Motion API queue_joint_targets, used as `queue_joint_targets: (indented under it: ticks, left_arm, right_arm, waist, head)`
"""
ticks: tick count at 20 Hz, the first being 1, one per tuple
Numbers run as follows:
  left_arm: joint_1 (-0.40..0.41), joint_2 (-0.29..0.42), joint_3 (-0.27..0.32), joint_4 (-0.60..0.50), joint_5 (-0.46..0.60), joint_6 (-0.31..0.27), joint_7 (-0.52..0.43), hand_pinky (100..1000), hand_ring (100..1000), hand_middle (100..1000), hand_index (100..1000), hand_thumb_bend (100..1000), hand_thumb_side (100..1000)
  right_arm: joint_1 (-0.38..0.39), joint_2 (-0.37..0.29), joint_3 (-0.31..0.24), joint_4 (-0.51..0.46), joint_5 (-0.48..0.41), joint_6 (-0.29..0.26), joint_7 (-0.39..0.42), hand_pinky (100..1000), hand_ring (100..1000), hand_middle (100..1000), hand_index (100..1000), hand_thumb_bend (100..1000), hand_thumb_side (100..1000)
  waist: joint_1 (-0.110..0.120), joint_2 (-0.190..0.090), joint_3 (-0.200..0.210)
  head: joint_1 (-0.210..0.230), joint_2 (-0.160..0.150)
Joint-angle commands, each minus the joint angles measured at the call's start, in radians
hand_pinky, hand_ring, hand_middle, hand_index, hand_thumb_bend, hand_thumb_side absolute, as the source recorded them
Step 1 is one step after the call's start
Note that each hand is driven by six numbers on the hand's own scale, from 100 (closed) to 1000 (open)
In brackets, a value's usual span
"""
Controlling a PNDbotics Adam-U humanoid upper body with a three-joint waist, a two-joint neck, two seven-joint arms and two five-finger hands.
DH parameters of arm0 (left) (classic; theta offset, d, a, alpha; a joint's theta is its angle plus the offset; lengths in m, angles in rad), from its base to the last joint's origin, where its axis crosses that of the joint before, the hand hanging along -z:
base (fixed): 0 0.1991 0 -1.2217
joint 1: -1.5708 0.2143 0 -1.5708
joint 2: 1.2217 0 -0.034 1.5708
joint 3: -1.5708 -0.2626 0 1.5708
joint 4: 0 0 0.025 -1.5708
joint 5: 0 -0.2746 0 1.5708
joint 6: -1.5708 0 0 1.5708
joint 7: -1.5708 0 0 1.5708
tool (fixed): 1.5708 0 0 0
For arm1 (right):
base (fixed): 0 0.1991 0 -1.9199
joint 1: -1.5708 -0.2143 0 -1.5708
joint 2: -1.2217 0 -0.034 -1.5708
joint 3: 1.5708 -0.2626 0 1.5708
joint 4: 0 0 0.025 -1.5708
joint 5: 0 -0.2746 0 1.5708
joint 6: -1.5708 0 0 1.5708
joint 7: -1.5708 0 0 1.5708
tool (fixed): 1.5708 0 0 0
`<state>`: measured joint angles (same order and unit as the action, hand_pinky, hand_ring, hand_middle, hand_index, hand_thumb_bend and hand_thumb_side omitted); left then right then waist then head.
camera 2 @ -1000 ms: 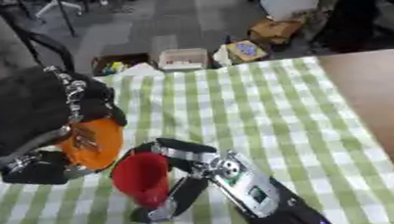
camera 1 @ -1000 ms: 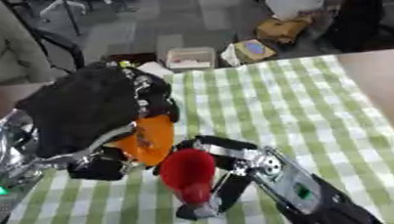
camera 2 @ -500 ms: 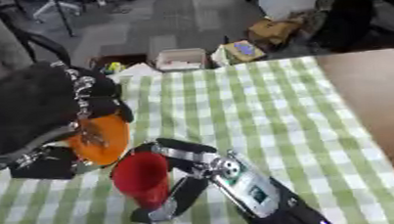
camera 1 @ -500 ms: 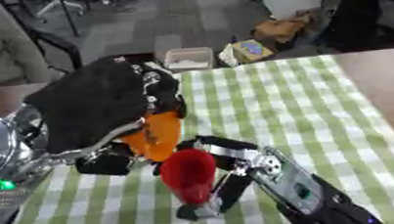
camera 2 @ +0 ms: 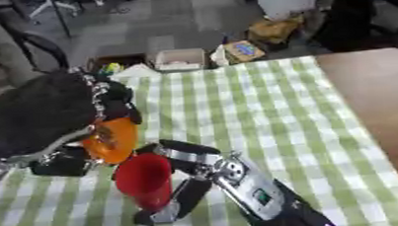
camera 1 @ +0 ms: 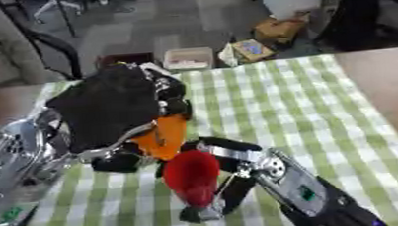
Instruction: Pour the contents of one cup into another cup.
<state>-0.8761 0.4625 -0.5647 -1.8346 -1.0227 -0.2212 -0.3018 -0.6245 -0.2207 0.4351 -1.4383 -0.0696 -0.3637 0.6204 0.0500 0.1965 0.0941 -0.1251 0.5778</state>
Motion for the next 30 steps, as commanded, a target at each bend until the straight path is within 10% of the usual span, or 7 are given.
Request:
queue_joint_targets:
  ticks: [1,30]
  left_arm:
    - [-0.023,-0.002,0.001,0.006,-0.017,-0.009,0.016,100,235,144,555,466,100]
    - [-0.031,-0.029,-0.032,0.018,-0.091,-0.058,0.035,100,212,148,552,515,100]
  right_arm:
    - [-0.019,0.005,-0.002,-0.020,-0.009,0.001,0.002,305,468,100,770,100,100]
    - [-0.021,0.005,-0.006,-0.015,-0.011,0.000,0.005,303,468,100,772,100,100]
  waist:
    - [0.000,-0.014,-0.001]
    - [0.003,-0.015,-0.002]
  head:
    - [0.003,-0.010]
    - [0.002,-0.011]
